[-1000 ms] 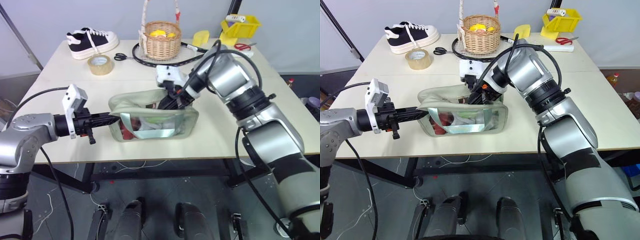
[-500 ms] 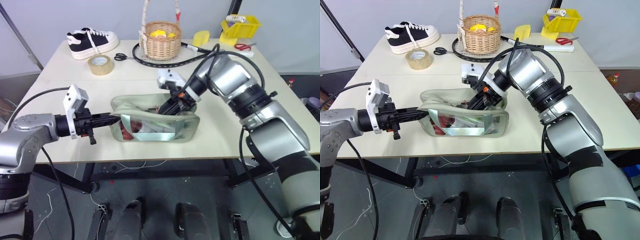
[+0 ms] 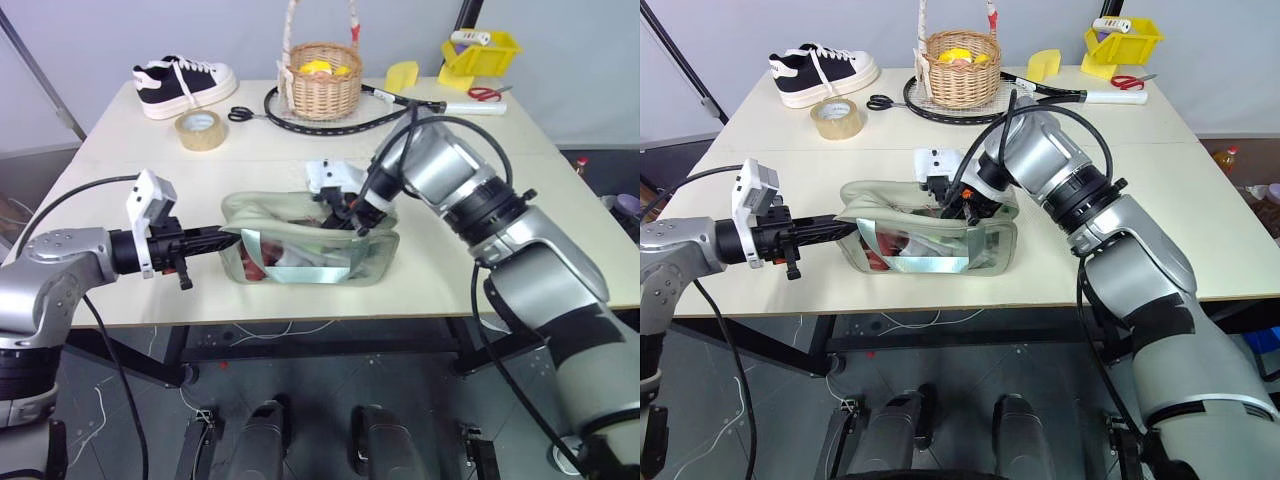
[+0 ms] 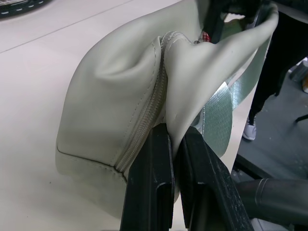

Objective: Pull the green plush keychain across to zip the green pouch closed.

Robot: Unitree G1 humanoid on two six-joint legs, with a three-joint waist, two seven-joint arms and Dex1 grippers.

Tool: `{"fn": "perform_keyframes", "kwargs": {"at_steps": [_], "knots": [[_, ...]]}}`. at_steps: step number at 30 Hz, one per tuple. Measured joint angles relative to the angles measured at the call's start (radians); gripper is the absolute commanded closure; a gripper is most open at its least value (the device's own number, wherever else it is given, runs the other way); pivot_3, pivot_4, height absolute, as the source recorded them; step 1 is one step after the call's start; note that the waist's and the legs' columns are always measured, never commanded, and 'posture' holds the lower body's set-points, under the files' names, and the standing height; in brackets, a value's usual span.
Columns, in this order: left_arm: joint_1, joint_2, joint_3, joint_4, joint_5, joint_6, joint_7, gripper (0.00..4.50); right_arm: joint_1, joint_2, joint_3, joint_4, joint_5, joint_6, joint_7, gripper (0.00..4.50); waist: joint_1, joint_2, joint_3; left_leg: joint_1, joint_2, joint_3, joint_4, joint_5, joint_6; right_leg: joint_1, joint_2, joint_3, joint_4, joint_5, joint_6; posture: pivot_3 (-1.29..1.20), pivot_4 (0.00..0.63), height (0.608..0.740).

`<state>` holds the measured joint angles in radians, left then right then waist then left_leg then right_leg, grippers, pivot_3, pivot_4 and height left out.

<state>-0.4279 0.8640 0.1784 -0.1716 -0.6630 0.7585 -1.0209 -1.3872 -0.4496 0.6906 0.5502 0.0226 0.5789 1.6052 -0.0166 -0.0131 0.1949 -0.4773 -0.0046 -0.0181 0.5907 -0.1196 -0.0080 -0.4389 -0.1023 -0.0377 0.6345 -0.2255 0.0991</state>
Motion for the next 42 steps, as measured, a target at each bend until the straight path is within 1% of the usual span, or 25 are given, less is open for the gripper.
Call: {"fn": "perform_keyframes", "kwargs": {"at_steps": [9,14,17,19,21,25,28,33,35,38,42], "knots": [[-0.004,0.0,-0.003,0.003,0.001,0.0,0.002,4.5,0.009,0.009,-0.001,-0.009,-0.012,0.012,0.001,4.46,0.0,0.0,0.0,0.0,0.0,0.0,0.0,0.0,0.0,0.0,0.0,0.0,0.0,0.0,0.0,0.0,0.15,0.724],[-0.004,0.0,-0.003,0.003,0.001,0.0,0.002,4.5,0.004,0.005,-0.033,-0.006,0.001,0.052,0.001,4.46,0.001,0.0,0.0,0.0,0.0,0.0,0.0,0.0,0.0,0.0,0.0,0.0,0.0,0.0,0.0,0.0,0.15,0.724],[-0.004,0.0,-0.004,0.003,0.006,-0.002,0.004,4.5,-0.021,-0.058,-0.035,-0.053,0.067,0.107,0.001,4.46,0.006,0.0,0.0,-0.001,0.0,0.0,0.0,0.0,0.0,0.0,0.0,0.0,0.0,0.0,0.0,0.0,0.15,0.724],[-0.004,0.0,-0.004,0.004,0.013,-0.004,0.003,4.5,-0.049,-0.129,-0.046,-0.097,0.122,0.144,0.002,4.46,0.005,0.0,0.0,0.0,0.0,0.0,0.0,0.0,0.0,0.0,0.0,0.0,0.0,0.0,-0.001,0.0,0.15,0.724],[-0.004,0.002,-0.003,0.007,0.021,-0.006,0.003,4.5,-0.072,-0.15,-0.071,-0.099,0.144,0.171,0.003,4.46,0.002,0.0,0.0,0.001,0.0,0.0,0.0,0.0,0.0,0.0,0.0,0.0,0.0,-0.001,-0.003,0.0,0.15,0.724],[-0.01,0.003,-0.005,0.014,0.026,-0.009,0.0,4.5,-0.09,-0.146,-0.1,-0.023,0.153,0.209,0.005,4.46,0.0,0.001,0.0,0.001,0.0,0.0,0.0,-0.001,-0.001,0.0,0.0,0.0,0.0,-0.001,-0.002,0.0,0.15,0.724],[-0.011,0.002,-0.007,0.015,0.031,-0.011,0.0,4.5,-0.119,-0.12,-0.163,0.059,0.161,0.273,-0.008,4.46,0.002,0.001,0.0,0.0,0.0,0.0,0.0,-0.001,-0.001,0.0,0.0,0.0,0.0,-0.001,-0.002,0.0,0.15,0.724],[-0.016,0.002,-0.008,0.015,0.041,-0.009,0.0,4.5,-0.152,-0.111,-0.26,0.126,0.169,0.301,-0.053,4.46,0.003,0.001,0.0,0.0,0.0,0.0,0.0,-0.001,-0.001,0.0,0.0,0.0,0.0,-0.001,-0.002,0.0,0.15,0.724],[-0.017,0.002,-0.008,0.015,0.042,-0.008,0.001,4.5,-0.15,-0.117,-0.274,0.129,0.158,0.273,-0.07,4.46,0.002,0.001,0.0,0.0,0.0,0.0,0.0,-0.001,-0.001,0.0,0.0,0.0,0.0,-0.001,-0.002,0.0,0.15,0.724],[-0.017,-0.001,-0.008,0.011,0.041,-0.005,0.007,4.5,-0.119,-0.169,-0.275,0.083,0.128,0.167,-0.072,4.46,0.004,0.001,0.0,0.0,0.0,0.001,0.0,-0.001,-0.001,0.0,0.0,0.0,0.0,-0.001,-0.001,0.0,0.15,0.724],[-0.01,-0.004,-0.007,0.001,0.039,-0.003,0.025,4.5,-0.053,-0.279,-0.264,0.016,0.052,-0.019,-0.066,4.46,0.005,0.001,0.0,0.0,0.0,0.001,0.001,-0.001,-0.001,0.0,0.0,0.0,0.0,-0.001,-0.001,0.0,0.15,0.724]]}}
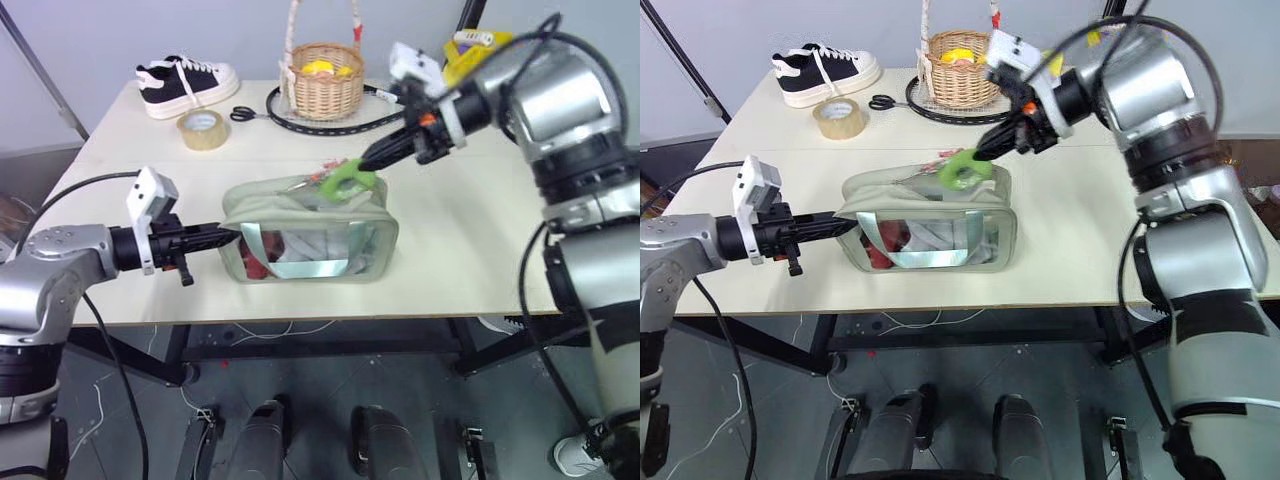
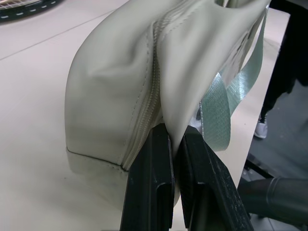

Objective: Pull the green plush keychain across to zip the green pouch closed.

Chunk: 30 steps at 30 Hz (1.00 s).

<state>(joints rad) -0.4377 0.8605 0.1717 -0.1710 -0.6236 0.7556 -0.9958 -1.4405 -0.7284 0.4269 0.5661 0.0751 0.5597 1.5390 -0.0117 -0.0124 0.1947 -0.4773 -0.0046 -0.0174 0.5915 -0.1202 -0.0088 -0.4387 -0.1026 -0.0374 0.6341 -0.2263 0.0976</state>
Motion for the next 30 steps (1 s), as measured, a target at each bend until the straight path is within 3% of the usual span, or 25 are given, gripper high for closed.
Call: {"fn": "perform_keyframes", "kwargs": {"at_steps": [10,16,20,23,30], "knots": [[0.024,-0.02,0.026,-0.01,-0.021,0.01,0.054,4.5,0.023,-0.164,-0.009,0.057,-0.22,-0.402,-0.151,4.46,-0.002,0.0,0.0,0.0,0.0,0.001,0.0,0.0,0.0,0.0,0.0,0.002,-0.001,-0.001,-0.002,0.0,0.15,0.724],[0.048,-0.035,0.037,-0.051,-0.048,0.027,0.086,4.5,0.195,-0.205,-0.005,0.029,-0.322,-0.538,-0.258,4.46,0.001,0.0,0.0,0.0,0.0,0.002,0.0,0.0,0.0,0.0,-0.001,0.003,-0.001,-0.001,-0.002,0.0,0.15,0.724],[0.054,-0.043,0.049,-0.06,-0.067,0.052,0.115,4.5,0.483,-0.271,-0.056,-0.237,-0.318,-0.442,-0.257,4.46,0.004,0.0,0.0,0.002,0.001,0.002,0.0,0.001,0.002,0.002,-0.001,0.003,-0.002,-0.001,-0.001,0.0,0.15,0.724],[0.063,-0.048,0.051,-0.07,-0.086,0.07,0.131,4.5,0.68,-0.219,-0.052,-0.396,-0.323,-0.291,-0.296,4.46,-0.006,0.001,-0.001,0.01,0.001,0.005,0.0,0.0,0.003,0.008,0.0,0.006,-0.002,-0.001,-0.002,0.0,0.15,0.724],[0.07,-0.064,0.05,-0.087,-0.109,0.09,0.163,4.5,0.739,-0.105,-0.051,-0.47,-0.368,-0.085,-0.422,4.46,0.002,0.001,-0.001,0.015,0.003,0.006,-0.001,-0.002,0.002,0.013,-0.001,0.007,-0.003,-0.001,-0.003,0.0,0.15,0.724]]}}
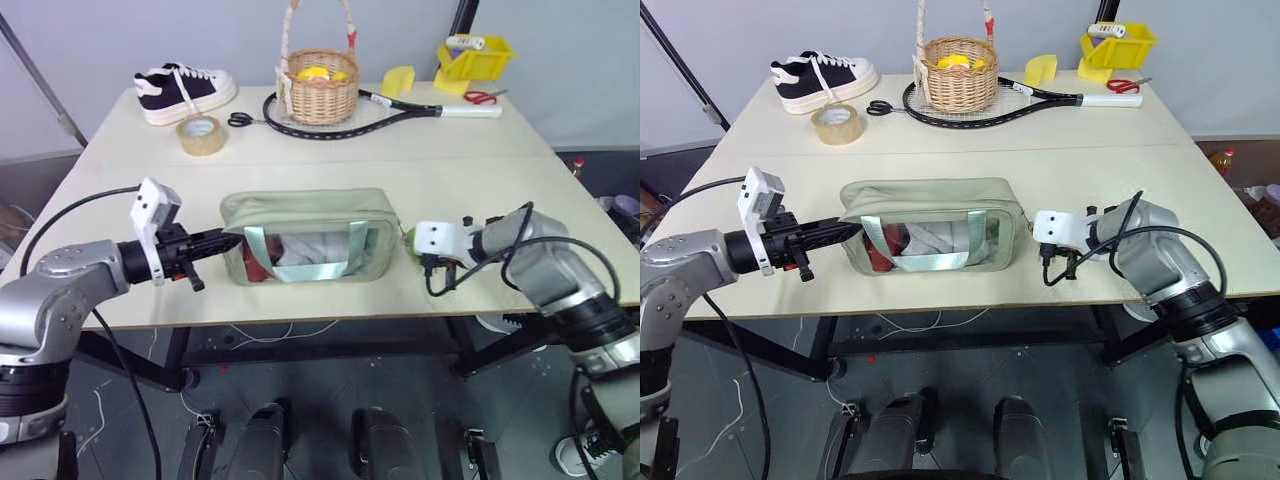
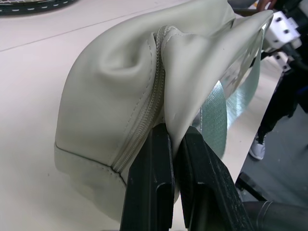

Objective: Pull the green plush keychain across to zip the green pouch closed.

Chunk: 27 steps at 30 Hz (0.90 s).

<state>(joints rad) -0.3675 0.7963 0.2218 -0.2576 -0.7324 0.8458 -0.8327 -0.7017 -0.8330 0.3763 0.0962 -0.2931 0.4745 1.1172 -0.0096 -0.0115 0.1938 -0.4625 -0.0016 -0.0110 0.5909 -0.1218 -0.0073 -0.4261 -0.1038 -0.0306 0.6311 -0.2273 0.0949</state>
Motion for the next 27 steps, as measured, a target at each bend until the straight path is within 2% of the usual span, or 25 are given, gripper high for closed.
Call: {"fn": "perform_keyframes", "kwargs": {"at_steps": [5,11,14,15,17,18,21,23,26,27], "knots": [[0.0,0.0,0.001,-0.001,-0.013,0.001,0.01,4.5,-0.025,0.03,-0.016,0.02,0.013,0.059,-0.022,4.46,-0.002,0.0,0.0,0.0,0.0,0.001,0.0,0.0,0.0,0.0,0.0,0.0,0.0,0.0,-0.001,0.0,0.15,0.724],[-0.006,0.0,-0.008,0.007,-0.015,-0.009,-0.005,4.5,-0.106,0.032,-0.123,-0.047,0.164,0.184,0.065,4.46,0.001,0.0,0.0,-0.001,0.0,0.001,0.0,0.0,0.0,0.0,0.0,0.0,-0.001,0.0,-0.001,0.0,0.15,0.724],[-0.035,0.008,-0.033,0.028,0.003,-0.019,-0.037,4.5,-0.116,0.025,-0.159,-0.119,0.267,0.271,0.135,3.62,0.002,-0.001,0.0,-0.001,0.0,0.001,0.0,0.0,0.0,0.0,0.0,0.0,-0.001,0.0,-0.001,0.0,0.15,0.724],[-0.047,0.011,-0.047,0.036,0.01,-0.028,-0.054,4.5,-0.116,0.015,-0.165,-0.138,0.301,0.294,0.157,3.18,0.004,-0.001,0.0,-0.001,0.0,0.001,0.0,0.0,0.001,0.0,-0.001,0.0,-0.001,0.0,-0.001,0.0,0.15,0.724],[-0.075,0.019,-0.071,0.06,0.027,-0.037,-0.087,4.5,-0.117,-0.008,-0.19,-0.144,0.352,0.328,0.182,2.01,0.007,-0.001,0.0,-0.002,0.0,0.001,0.001,-0.001,0.001,-0.001,-0.001,0.0,-0.002,0.0,-0.001,0.0,0.15,0.724],[-0.079,0.025,-0.077,0.065,0.031,-0.045,-0.1,4.5,-0.121,-0.016,-0.201,-0.138,0.365,0.336,0.186,1.67,0.006,-0.001,0.0,-0.002,0.0,0.001,0.001,-0.001,0.001,-0.001,-0.002,0.0,-0.002,0.0,-0.001,0.0,0.15,0.724],[-0.115,0.039,-0.097,0.101,0.059,-0.071,-0.154,4.5,-0.158,-0.051,-0.263,-0.093,0.432,0.357,0.193,0.05,0.004,-0.001,0.001,-0.004,0.0,0.002,0.001,-0.001,0.001,-0.003,-0.003,0.0,-0.002,0.0,-0.001,0.0,0.15,0.724],[-0.129,0.059,-0.102,0.122,0.071,-0.078,-0.183,4.5,-0.172,-0.084,-0.318,-0.091,0.482,0.367,0.207,0.02,0.001,-0.001,0.001,-0.006,0.0,0.002,0.0,-0.002,0.002,-0.004,-0.003,0.0,-0.003,0.0,-0.001,0.0,0.15,0.724],[-0.16,0.082,-0.097,0.153,0.067,-0.074,-0.216,3.5,-0.172,-0.113,-0.388,-0.092,0.551,0.37,0.218,0.0,-0.002,-0.001,0.001,-0.009,0.0,0.002,0.001,-0.002,0.003,-0.008,-0.003,0.0,-0.003,0.0,-0.001,0.0,0.15,0.724],[-0.171,0.086,-0.09,0.159,0.063,-0.066,-0.219,3.05,-0.172,-0.115,-0.401,-0.092,0.563,0.37,0.216,0.0,-0.002,-0.001,0.001,-0.01,0.0,0.002,0.001,-0.002,0.003,-0.009,-0.002,0.0,-0.003,0.001,-0.001,0.0,0.15,0.724]]}}
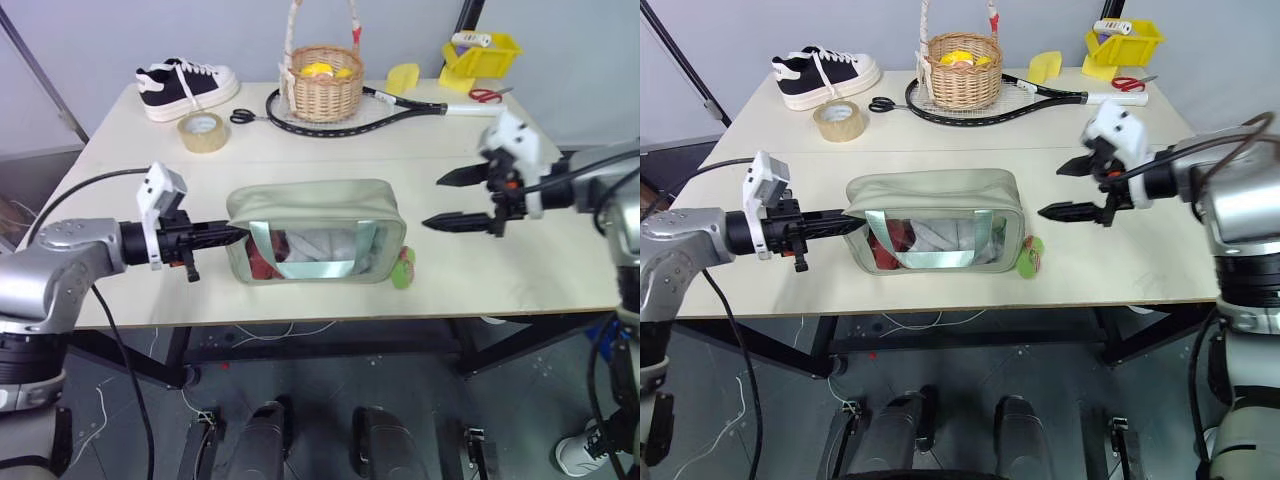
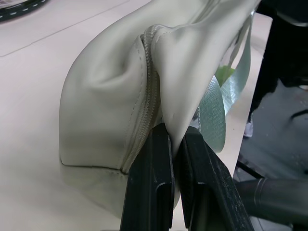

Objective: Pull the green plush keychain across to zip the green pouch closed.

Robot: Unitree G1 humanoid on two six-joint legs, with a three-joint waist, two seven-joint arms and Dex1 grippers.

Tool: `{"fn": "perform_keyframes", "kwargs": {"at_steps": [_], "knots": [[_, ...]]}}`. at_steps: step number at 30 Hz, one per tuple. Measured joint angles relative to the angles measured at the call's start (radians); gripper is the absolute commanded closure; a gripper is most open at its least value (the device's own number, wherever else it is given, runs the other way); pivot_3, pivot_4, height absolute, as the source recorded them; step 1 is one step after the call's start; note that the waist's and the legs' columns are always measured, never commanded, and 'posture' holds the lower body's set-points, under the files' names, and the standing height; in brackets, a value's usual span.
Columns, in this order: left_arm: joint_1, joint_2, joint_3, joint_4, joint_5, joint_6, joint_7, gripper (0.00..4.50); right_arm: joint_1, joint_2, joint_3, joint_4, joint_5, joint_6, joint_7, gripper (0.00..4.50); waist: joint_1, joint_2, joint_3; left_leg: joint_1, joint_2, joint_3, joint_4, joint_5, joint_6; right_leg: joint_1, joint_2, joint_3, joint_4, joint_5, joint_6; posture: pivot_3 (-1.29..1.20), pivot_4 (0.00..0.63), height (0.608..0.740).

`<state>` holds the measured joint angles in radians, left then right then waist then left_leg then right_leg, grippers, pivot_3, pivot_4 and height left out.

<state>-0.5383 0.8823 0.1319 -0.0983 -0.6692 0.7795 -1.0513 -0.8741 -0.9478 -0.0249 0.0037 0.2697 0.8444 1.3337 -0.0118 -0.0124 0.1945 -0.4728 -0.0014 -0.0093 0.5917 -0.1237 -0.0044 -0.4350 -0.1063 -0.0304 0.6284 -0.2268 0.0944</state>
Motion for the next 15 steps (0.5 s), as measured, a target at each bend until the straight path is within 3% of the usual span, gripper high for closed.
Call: {"fn": "perform_keyframes", "kwargs": {"at_steps": [6,10,15], "knots": [[-0.017,0.088,0.086,-0.011,-0.08,0.044,-0.073,0.17,0.002,-0.035,-0.039,-0.012,0.075,0.02,-0.025,0.0,-0.003,0.0,0.0,-0.002,0.0,0.0,0.0,0.0,0.0,-0.003,0.0,0.0,0.0,0.0,0.0,0.0,0.15,0.724],[-0.017,0.16,0.141,0.01,-0.083,0.035,-0.106,0.08,0.023,-0.039,-0.045,-0.04,0.113,0.023,-0.042,0.0,-0.002,0.0,0.0,-0.003,0.0,0.001,0.0,0.0,0.0,-0.003,-0.001,0.0,0.0,0.0,0.0,0.0,0.15,0.724],[-0.007,0.18,0.159,0.022,-0.068,0.015,-0.11,0.08,0.074,-0.039,-0.07,-0.103,0.15,0.02,-0.085,0.0,0.001,0.0,0.0,-0.004,0.0,0.002,0.001,0.0,0.0,-0.004,-0.003,0.0,0.0,0.0,0.0,0.0,0.15,0.724]]}}
